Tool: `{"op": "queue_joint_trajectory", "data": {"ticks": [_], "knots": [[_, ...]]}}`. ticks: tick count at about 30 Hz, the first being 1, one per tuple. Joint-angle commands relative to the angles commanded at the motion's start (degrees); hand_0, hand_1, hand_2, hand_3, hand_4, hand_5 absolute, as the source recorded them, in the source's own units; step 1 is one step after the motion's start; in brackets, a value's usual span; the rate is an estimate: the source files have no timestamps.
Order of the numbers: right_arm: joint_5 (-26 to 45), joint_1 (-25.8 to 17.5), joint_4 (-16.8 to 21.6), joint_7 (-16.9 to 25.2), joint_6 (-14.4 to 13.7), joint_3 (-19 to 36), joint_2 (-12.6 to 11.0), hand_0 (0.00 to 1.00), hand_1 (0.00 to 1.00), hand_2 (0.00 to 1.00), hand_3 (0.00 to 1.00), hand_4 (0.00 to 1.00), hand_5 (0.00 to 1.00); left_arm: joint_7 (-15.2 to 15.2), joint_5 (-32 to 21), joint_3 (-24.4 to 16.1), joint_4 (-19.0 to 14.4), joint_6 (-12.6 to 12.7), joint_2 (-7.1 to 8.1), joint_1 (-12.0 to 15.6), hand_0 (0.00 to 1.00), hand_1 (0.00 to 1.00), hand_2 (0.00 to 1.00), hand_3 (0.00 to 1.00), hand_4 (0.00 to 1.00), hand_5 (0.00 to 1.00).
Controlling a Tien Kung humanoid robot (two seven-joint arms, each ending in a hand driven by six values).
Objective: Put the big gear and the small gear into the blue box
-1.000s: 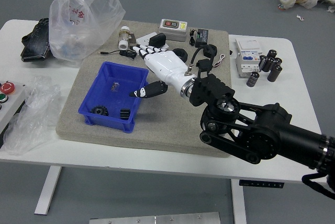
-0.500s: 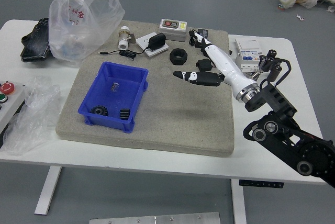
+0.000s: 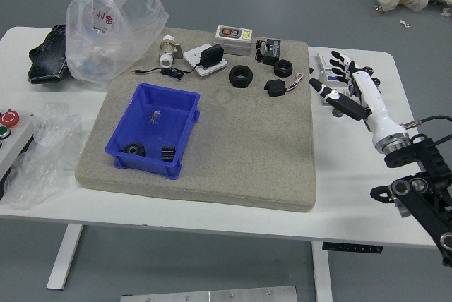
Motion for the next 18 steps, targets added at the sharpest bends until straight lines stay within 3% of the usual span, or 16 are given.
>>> {"op": "queue_joint_trajectory", "data": {"ticks": [2,3,8,9,14,15,18], "knots": [[2.4,-0.4,-0.9,1.1,0.4,1.6,0.2,0.803,0.818,0.864,0.884,0.954,0.654,0.2,0.3,-0.1,-0.1,-0.1,-0.03,0.0,0.605,0.416,0.504,0.653,0.684,0.222],[4.0,-0.7,-1.3,1.8,0.7,2.5,0.3,0.755,0.786,0.834,0.841,0.952,0.675,0.3,0.5,-0.2,-0.1,-0.2,-0.04,0.0,0.603,0.394,0.503,0.651,0.682,0.223],[10.2,-2.3,-2.3,4.9,2.3,4.5,1.0,0.755,0.786,0.834,0.841,0.952,0.675,0.6,0.6,-0.5,-0.1,-0.1,-0.01,0.2,0.603,0.394,0.503,0.651,0.682,0.223],[11.7,-2.6,-2.4,5.5,2.7,5.0,1.2,0.663,0.662,0.725,0.787,0.944,0.706,0.6,0.4,-0.4,-0.1,-0.1,-0.02,0.2,0.602,0.354,0.482,0.65,0.681,0.226],[17.5,-3.7,-3.2,8.1,4.6,6.1,2.0,0.663,0.662,0.725,0.787,0.944,0.706,0.3,-0.6,0.2,0.0,0.1,-0.03,0.2,0.602,0.354,0.482,0.65,0.681,0.226],[18.5,-3.8,-3.3,8.5,4.8,6.1,2.1,0.608,0.472,0.611,0.752,0.934,0.799,0.4,-0.6,0.2,0.0,0.1,0.0,0.2,0.6,0.318,0.427,0.648,0.682,0.229],[21.2,-4.0,-3.7,9.4,5.6,6.2,2.3,0.608,0.472,0.611,0.752,0.934,0.799,0.6,-0.7,0.1,0.0,0.0,0.1,0.3,0.6,0.318,0.427,0.648,0.682,0.229]]}}
